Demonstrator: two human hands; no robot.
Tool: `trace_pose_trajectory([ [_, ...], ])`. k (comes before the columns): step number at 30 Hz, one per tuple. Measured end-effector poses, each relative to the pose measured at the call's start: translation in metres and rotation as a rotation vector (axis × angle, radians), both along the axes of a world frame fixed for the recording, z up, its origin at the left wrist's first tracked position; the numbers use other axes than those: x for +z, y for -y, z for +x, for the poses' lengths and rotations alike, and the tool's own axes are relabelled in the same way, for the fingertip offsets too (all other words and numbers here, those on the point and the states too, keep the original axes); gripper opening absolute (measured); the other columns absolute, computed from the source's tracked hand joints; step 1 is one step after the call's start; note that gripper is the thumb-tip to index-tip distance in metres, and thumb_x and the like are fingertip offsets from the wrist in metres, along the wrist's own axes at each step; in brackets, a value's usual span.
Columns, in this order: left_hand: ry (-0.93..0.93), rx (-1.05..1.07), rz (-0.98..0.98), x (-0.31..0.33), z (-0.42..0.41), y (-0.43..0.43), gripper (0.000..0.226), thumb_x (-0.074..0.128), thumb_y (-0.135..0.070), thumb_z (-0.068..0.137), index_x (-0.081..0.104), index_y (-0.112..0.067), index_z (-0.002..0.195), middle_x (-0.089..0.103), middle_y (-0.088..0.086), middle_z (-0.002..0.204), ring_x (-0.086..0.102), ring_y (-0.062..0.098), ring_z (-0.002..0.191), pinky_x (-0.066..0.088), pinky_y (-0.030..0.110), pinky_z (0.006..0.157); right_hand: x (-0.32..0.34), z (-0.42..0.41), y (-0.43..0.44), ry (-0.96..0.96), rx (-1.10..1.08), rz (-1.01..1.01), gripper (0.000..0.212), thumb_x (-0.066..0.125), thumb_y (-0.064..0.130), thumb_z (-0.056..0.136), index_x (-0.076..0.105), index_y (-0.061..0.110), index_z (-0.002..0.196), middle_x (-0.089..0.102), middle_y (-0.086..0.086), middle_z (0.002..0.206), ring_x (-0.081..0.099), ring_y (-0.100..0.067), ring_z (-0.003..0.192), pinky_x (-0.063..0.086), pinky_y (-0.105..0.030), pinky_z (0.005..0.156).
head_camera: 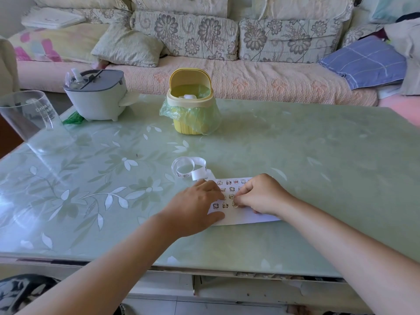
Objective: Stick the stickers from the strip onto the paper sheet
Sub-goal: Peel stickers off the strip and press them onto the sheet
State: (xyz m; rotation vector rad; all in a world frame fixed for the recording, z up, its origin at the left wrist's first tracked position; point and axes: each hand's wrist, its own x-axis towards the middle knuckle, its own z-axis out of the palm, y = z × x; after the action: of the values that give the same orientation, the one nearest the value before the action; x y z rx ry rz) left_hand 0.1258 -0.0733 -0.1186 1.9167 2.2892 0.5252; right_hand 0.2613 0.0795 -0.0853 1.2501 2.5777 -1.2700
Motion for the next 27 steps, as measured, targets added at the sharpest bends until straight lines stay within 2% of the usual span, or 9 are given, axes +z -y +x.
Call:
trace_pose_trajectory([
  [5, -0.012, -0.006, 0.003, -0.001, 0.001, 0.001, 0.043, 0.060, -0.046, 0.091, 0.059, -0.028, 0.129, 0.050, -0.014, 0.128, 0.040, 0.009, 0.122, 0.048, 0.034, 0.092, 0.003, -0.002, 0.002, 0.043, -0.001, 0.033, 0.010, 0.075, 0.020, 0.074, 0.076, 0.026, 0.066, 0.060, 0.012, 0.046, 0.050, -0.011, 0.041, 0.045, -0.020, 0.057],
  [7, -0.018, -0.022, 0.022, -0.001, 0.002, 0.001, 0.040, 0.059, -0.043, 0.091, 0.060, -0.028, 0.128, 0.051, -0.014, 0.127, 0.041, 0.010, 0.121, 0.048, 0.034, 0.091, 0.003, -0.004, 0.003, 0.078, 0.003, 0.075, 0.014, 0.073, 0.019, 0.073, 0.075, 0.029, 0.063, 0.057, 0.014, 0.042, 0.053, -0.012, 0.047, 0.047, -0.023, 0.061],
  [10, -0.029, -0.063, 0.073, -0.001, 0.006, 0.001, 0.034, 0.060, -0.034, 0.089, 0.064, -0.028, 0.122, 0.056, -0.013, 0.120, 0.047, 0.012, 0.111, 0.047, 0.031, 0.088, 0.004, -0.008, 0.007, 0.128, 0.013, 0.161, 0.020, 0.071, 0.020, 0.071, 0.075, 0.037, 0.061, 0.066, 0.017, 0.054, 0.063, -0.014, 0.062, 0.055, -0.025, 0.066],
  [14, 0.006, -0.092, 0.091, -0.001, 0.011, 0.001, 0.031, 0.057, -0.025, 0.087, 0.066, -0.027, 0.117, 0.059, -0.012, 0.112, 0.052, 0.015, 0.103, 0.051, 0.035, 0.081, 0.009, -0.012, 0.010, 0.227, 0.032, 0.270, 0.016, 0.069, 0.021, 0.073, 0.078, 0.034, 0.077, 0.070, 0.015, 0.079, 0.067, -0.014, 0.085, 0.055, -0.024, 0.071],
  [18, 0.002, -0.071, 0.108, -0.006, 0.014, 0.002, 0.038, 0.051, -0.022, 0.084, 0.065, -0.031, 0.119, 0.058, -0.011, 0.109, 0.051, 0.016, 0.101, 0.052, 0.036, 0.076, 0.011, -0.015, 0.012, 0.277, 0.049, 0.336, 0.019, 0.067, 0.024, 0.075, 0.077, 0.037, 0.084, 0.070, 0.015, 0.089, 0.065, -0.015, 0.087, 0.050, -0.020, 0.064],
  [21, -0.026, -0.065, 0.110, -0.007, 0.018, 0.003, 0.040, 0.046, -0.023, 0.084, 0.064, -0.030, 0.119, 0.058, -0.008, 0.105, 0.052, 0.017, 0.099, 0.051, 0.037, 0.074, 0.009, -0.012, 0.010, 0.278, 0.050, 0.416, 0.008, 0.071, 0.032, 0.077, 0.074, 0.037, 0.083, 0.068, 0.016, 0.091, 0.065, -0.014, 0.086, 0.043, -0.020, 0.059],
  [24, -0.069, -0.059, 0.116, -0.009, 0.020, 0.002, 0.040, 0.040, -0.026, 0.084, 0.064, -0.030, 0.115, 0.058, -0.008, 0.104, 0.053, 0.019, 0.097, 0.052, 0.038, 0.071, 0.005, -0.001, 0.007, 0.217, 0.063, 0.456, 0.023, 0.075, 0.048, 0.078, 0.065, 0.036, 0.095, 0.058, 0.018, 0.092, 0.060, -0.013, 0.090, 0.041, -0.024, 0.069],
  [27, -0.093, -0.047, 0.139, -0.011, 0.021, 0.002, 0.037, 0.040, -0.025, 0.086, 0.064, -0.030, 0.113, 0.057, -0.008, 0.102, 0.053, 0.019, 0.095, 0.052, 0.037, 0.068, 0.000, 0.011, 0.009, 0.108, 0.106, 0.463, 0.021, 0.068, 0.046, 0.084, 0.065, 0.040, 0.104, 0.062, 0.017, 0.099, 0.057, -0.011, 0.091, 0.041, -0.024, 0.072],
])
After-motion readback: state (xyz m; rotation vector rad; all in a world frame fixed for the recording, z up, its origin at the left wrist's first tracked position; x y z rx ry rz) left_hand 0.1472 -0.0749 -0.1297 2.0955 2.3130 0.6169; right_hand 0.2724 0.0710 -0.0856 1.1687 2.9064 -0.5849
